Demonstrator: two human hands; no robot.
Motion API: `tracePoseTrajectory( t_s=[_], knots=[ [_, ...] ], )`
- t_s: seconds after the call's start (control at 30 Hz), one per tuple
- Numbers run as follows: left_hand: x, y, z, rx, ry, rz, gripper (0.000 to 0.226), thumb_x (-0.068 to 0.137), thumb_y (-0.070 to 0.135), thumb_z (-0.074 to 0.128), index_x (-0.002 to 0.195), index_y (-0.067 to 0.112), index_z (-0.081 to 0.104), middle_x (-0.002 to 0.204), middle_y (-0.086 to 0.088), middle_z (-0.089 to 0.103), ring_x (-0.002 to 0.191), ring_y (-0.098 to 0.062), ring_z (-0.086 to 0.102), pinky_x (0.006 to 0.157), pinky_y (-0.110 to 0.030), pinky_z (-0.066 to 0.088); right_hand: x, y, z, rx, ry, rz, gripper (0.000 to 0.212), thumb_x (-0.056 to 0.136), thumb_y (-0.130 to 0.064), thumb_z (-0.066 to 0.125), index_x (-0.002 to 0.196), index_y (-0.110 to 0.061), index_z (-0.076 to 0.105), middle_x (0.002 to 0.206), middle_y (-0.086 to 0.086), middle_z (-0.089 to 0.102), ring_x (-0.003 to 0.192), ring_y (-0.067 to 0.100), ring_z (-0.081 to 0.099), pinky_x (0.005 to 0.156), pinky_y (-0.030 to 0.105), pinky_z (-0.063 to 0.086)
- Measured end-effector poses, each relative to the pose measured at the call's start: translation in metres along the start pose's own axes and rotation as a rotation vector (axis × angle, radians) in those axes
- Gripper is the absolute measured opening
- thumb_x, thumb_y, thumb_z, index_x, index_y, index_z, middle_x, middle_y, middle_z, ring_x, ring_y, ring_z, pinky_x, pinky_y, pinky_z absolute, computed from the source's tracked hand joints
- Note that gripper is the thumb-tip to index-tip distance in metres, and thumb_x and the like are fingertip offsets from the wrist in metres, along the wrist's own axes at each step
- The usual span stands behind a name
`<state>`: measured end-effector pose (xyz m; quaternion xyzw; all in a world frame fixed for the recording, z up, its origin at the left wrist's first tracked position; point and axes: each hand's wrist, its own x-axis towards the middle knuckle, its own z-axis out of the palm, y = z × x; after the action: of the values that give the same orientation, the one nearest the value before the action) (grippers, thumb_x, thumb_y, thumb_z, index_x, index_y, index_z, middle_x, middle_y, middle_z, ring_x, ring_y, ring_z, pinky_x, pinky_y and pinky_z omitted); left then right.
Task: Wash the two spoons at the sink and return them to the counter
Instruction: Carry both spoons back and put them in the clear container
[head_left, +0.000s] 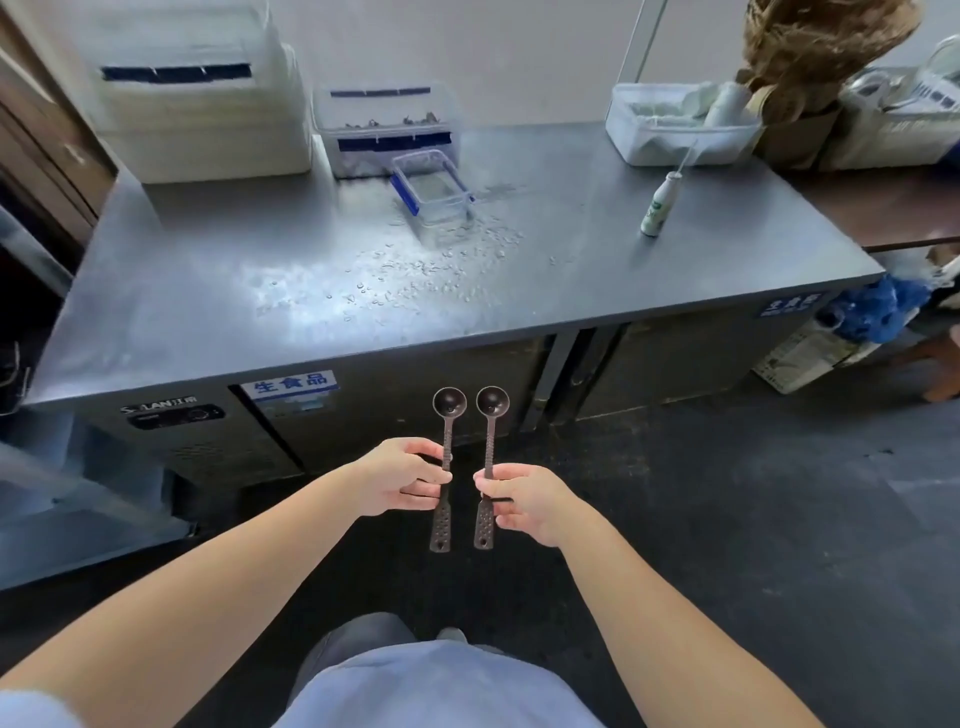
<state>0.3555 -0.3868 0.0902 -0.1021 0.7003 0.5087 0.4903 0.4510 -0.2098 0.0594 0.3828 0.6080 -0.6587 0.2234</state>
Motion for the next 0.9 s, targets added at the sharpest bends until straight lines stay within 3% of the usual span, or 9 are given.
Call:
tracePoseTrajectory(
  t_s=[0.23,0.77,0.9],
  knots=[
    [0.04,0.038,-0.013,-0.021,-0.039,0.028,0.042,0.078,-0.001,0.077,0.113,0.017,0.063,0.109,-0.013,0.068,0.092,-0.028,0.073,0.086,-0.044,0.06,0.036,-0.047,-0.016,-0.017,-0.02,0.015,0.01,0.081,-0.017,0.079,0.086,-0.025,0.081,0.1,0.001,0.075,0.096,0.021,0.07,0.065,0.026,0.056],
    [0.186,0.213,-0.095,-0.057,-0.066,0.084,0.044,0.075,-0.002,0.079,0.111,0.017,0.064,0.111,-0.015,0.068,0.094,-0.031,0.073,0.085,-0.044,0.06,0.159,-0.234,-0.021,0.001,0.043,-0.032,0.018,0.085,-0.015,0.076,0.102,-0.017,0.076,0.112,0.006,0.071,0.107,0.027,0.065,0.094,0.039,0.055],
    [0.221,0.245,-0.123,-0.093,-0.095,0.09,0.045,0.073,-0.001,0.079,0.113,0.013,0.064,0.107,-0.018,0.073,0.09,-0.031,0.075,0.083,-0.045,0.061,0.193,-0.278,-0.013,0.0,0.041,-0.017,0.018,0.085,-0.016,0.076,0.103,-0.017,0.076,0.11,0.005,0.073,0.104,0.025,0.068,0.091,0.038,0.056]
  ],
)
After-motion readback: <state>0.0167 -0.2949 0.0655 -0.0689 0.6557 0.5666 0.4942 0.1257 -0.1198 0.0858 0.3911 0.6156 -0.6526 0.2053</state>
